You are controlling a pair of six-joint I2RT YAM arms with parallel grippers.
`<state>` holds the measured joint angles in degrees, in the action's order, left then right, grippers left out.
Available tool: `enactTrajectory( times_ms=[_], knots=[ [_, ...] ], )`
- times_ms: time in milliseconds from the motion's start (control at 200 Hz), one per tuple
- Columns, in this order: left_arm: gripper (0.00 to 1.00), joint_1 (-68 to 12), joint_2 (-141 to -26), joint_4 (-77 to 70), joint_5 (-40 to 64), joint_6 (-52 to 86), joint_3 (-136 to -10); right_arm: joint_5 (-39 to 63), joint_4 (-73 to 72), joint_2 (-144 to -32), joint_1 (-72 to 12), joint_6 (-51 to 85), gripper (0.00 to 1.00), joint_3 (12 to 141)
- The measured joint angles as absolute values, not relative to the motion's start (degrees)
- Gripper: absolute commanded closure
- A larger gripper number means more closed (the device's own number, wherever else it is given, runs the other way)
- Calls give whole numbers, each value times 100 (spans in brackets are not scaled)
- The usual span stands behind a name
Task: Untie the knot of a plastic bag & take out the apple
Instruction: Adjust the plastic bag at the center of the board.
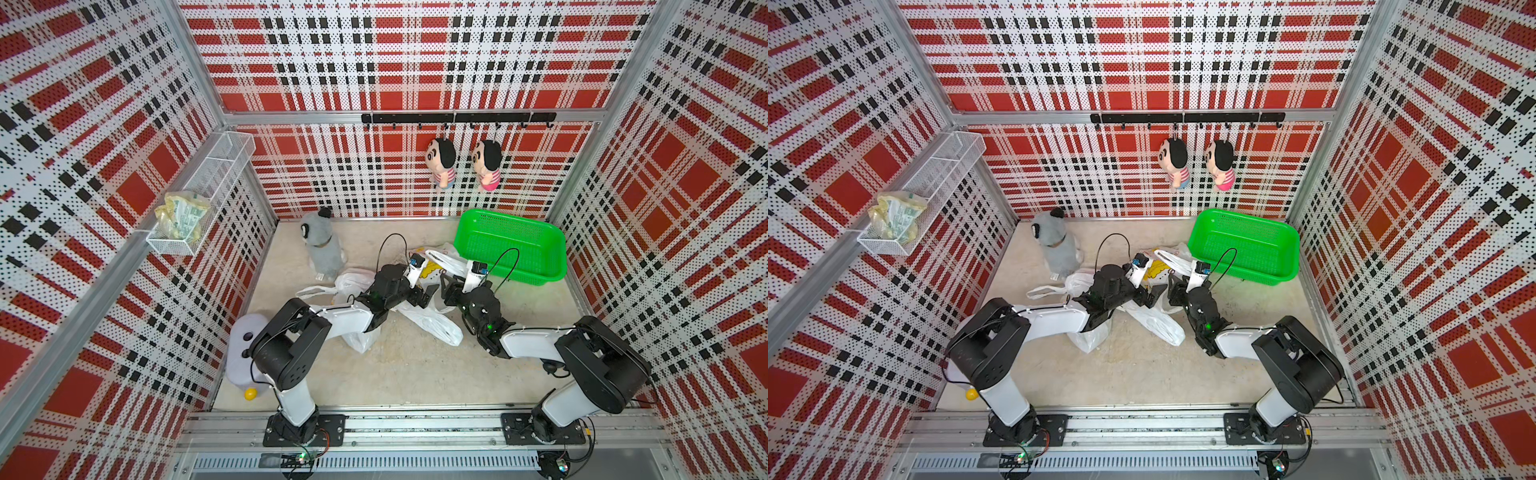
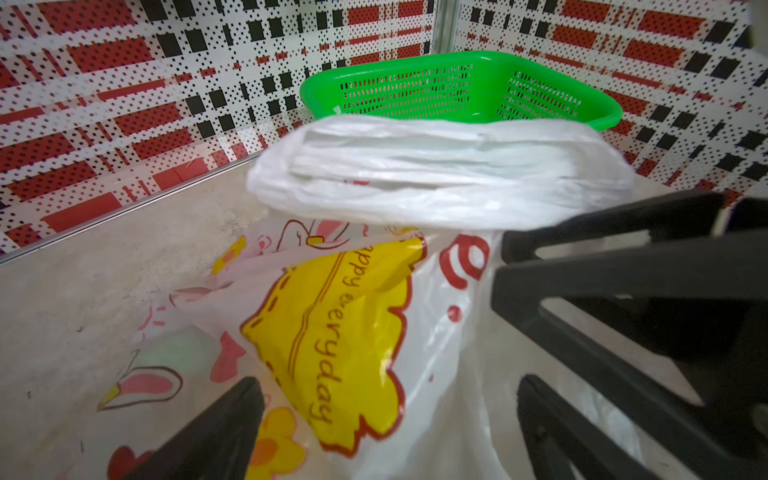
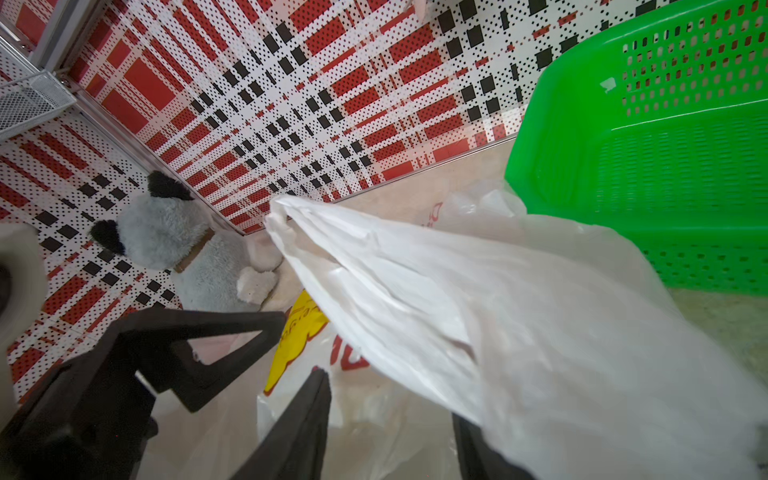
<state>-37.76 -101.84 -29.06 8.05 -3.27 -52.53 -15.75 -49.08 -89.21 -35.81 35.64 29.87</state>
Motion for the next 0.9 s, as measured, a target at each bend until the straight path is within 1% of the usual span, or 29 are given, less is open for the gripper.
enactTrajectory(
  times_ms=[45, 70, 75, 95, 135, 160, 185, 215, 296, 401, 561, 701, 802, 902],
  knots=[
    [10, -3798, -10300, -2797, 714, -377, -5393, -1581, -4917, -8921, -3579, 3566, 50, 2923],
    [19, -3806, -10361, -2733, 683, -414, -5463, -1581, -4919, -8921, -3577, 3573, 50, 2888],
    [19, -3811, -10377, -2716, 668, -416, -5481, -1581, -4921, -8921, -3577, 3573, 50, 2882],
    [29, -3817, -10418, -2681, 648, -443, -5522, -1579, -4923, -8921, -3575, 3573, 50, 2851],
    [53, -3835, -10481, -2593, 589, -458, -5586, -1573, -4936, -8917, -3570, 3573, 50, 2786],
    [64, -3835, -10503, -2539, 552, -480, -5605, -1566, -4947, -8910, -3566, 3573, 50, 2744],
    [72, -3835, -10512, -2473, 523, -497, -5616, -1553, -4967, -8901, -3566, 3573, 50, 2696],
    [79, -3835, -10512, -2416, 484, -504, -5616, -1525, -5024, -8895, -3568, 3573, 50, 2633],
    [92, -3835, -10492, -2338, 375, -563, -5616, -1411, -5275, -8892, -3603, 3564, 50, 2425],
    [99, -3828, -10379, -2237, 266, -631, -5616, -1280, -5605, -8938, -3736, 3503, 50, 2261],
    [99, -3780, -10068, -2220, 215, -666, -5621, -851, -6117, -9620, -4056, 3417, 51, 2526],
    [98, -3627, -9703, -2318, 405, -596, -5540, -550, -6296, -10377, -4202, 3457, 51, 2882],
    [99, -3415, -9476, -2438, 613, -499, -5474, -506, -6300, -10722, -4324, 3500, 51, 3044],
    [98, -3197, -9362, -2543, 840, -412, -5457, -521, -6193, -10892, -4617, 3520, 49, 3135]
  ],
)
